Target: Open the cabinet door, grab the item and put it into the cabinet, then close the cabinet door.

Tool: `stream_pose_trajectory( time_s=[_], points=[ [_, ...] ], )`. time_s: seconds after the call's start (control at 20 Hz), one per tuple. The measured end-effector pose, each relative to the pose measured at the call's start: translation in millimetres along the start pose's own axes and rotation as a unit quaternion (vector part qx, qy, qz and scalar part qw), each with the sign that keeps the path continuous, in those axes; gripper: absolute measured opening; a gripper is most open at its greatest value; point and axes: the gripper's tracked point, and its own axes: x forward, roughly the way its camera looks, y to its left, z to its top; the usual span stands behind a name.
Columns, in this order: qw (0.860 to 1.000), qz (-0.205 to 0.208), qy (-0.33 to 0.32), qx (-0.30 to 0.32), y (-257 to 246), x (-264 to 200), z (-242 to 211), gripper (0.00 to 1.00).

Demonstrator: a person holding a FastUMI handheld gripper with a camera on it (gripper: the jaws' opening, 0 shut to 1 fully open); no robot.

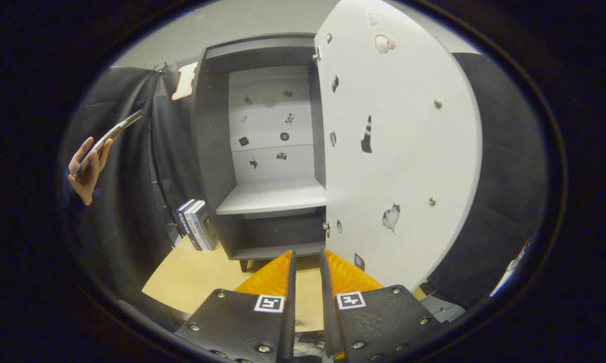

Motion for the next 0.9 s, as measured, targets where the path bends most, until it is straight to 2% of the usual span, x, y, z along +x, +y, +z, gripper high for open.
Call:
stream_pose_trajectory(
  time_s=[0.4, 0.65, 0.9],
  points=[
    [0.990, 0.076, 0.096, -0.071, 33, 37, -69, 0.24],
    [0.973, 0.131, 0.161, -0.103, 53, 48, -124, 0.24],
    [0.953, 0.157, 0.226, -0.126, 52, 60, -182, 0.24]
  ],
)
